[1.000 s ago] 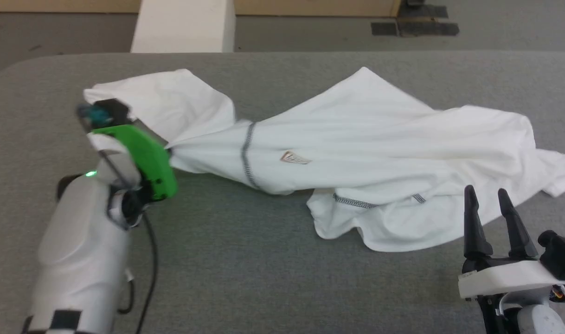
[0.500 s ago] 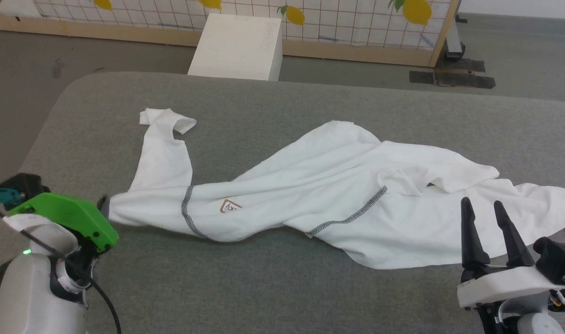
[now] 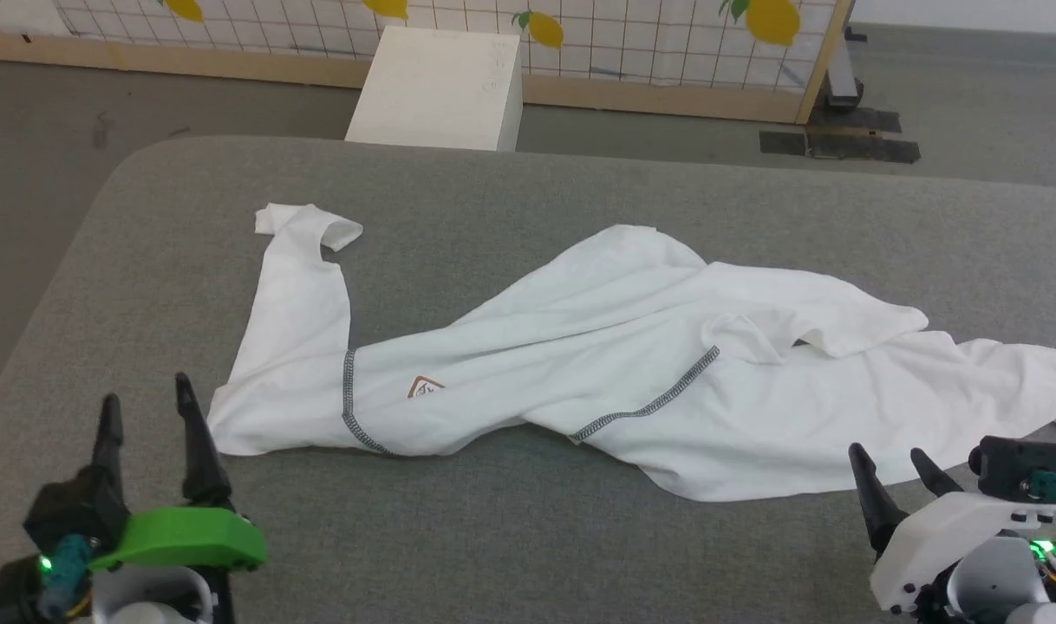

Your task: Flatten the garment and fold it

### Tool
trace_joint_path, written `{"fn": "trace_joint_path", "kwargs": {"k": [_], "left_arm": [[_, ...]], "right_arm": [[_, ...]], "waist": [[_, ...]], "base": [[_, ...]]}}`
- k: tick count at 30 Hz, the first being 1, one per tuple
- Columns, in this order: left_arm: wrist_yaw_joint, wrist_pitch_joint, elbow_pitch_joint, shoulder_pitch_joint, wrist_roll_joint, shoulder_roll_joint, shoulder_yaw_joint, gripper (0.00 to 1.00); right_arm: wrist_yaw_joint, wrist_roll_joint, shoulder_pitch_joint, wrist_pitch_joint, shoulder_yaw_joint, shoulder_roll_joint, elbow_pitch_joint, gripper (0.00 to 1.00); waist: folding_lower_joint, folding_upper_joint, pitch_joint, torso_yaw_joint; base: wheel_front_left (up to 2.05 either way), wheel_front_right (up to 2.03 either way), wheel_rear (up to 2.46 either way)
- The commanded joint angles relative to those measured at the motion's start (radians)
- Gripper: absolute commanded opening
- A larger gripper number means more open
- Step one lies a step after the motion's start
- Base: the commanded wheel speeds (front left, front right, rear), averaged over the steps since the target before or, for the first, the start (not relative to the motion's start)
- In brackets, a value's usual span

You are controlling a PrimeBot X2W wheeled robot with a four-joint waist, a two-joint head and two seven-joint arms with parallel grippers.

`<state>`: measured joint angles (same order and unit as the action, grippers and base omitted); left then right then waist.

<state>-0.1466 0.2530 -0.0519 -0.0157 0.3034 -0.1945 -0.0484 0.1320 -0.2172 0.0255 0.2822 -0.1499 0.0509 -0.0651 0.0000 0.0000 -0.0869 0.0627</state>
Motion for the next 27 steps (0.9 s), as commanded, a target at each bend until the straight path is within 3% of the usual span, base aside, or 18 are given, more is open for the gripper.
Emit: {"fn": "trace_joint_path", "kwargs": {"k": [1, 6, 11, 20, 21, 22, 27], "left_arm": [[-0.01, 0.007, 0.024, 0.018, -0.014, 0.025, -0.003, 1.0], [0.009, 0.008, 0.08, 0.04, -0.043, 0.089, -0.017, 1.0], [0.045, 0.009, 0.091, 0.005, -0.061, 0.113, -0.021, 1.0], [0.083, 0.009, 0.047, -0.032, -0.07, 0.134, -0.023, 1.0], [0.086, 0.009, 0.043, -0.033, -0.07, 0.136, -0.025, 1.0], [0.089, 0.009, 0.041, -0.033, -0.07, 0.137, -0.026, 1.0], [0.096, 0.009, 0.033, -0.028, -0.077, 0.141, -0.034, 1.0]], "right_arm": [[-0.001, -0.003, 0.003, 0.035, -0.009, -0.001, 0.028, 1.0], [-0.001, 0.086, -0.062, 0.204, -0.02, -0.001, 0.04, 1.0], [-0.001, 0.203, -0.183, 0.371, 0.067, 0.013, -0.056, 1.0], [-0.001, 0.176, -0.224, 0.57, 0.248, 0.087, -0.235, 1.0], [-0.001, 0.162, -0.225, 0.577, 0.255, 0.093, -0.239, 0.31], [-0.001, 0.153, -0.226, 0.577, 0.259, 0.1, -0.239, 0.01], [-0.001, 0.072, -0.22, 0.574, 0.247, 0.156, -0.203, 0.0]], "waist": [[0.0, 0.0, -0.012, 0.0], [0.0, 0.0, -0.047, -0.006], [0.0, 0.0, -0.085, 0.007], [0.0, 0.0, -0.114, 0.039], [0.0, 0.0, -0.114, 0.04], [0.0, 0.0, -0.115, 0.041], [0.0, 0.0, -0.11, 0.034]], "base": [[0.0, 0.0, 0.0], [0.0, 0.0, 0.0], [0.0, 0.0, 0.0], [0.0, 0.0, 0.0], [0.0, 0.0, 0.0], [0.0, 0.0, 0.0], [0.0, 0.0, 0.0]]}}
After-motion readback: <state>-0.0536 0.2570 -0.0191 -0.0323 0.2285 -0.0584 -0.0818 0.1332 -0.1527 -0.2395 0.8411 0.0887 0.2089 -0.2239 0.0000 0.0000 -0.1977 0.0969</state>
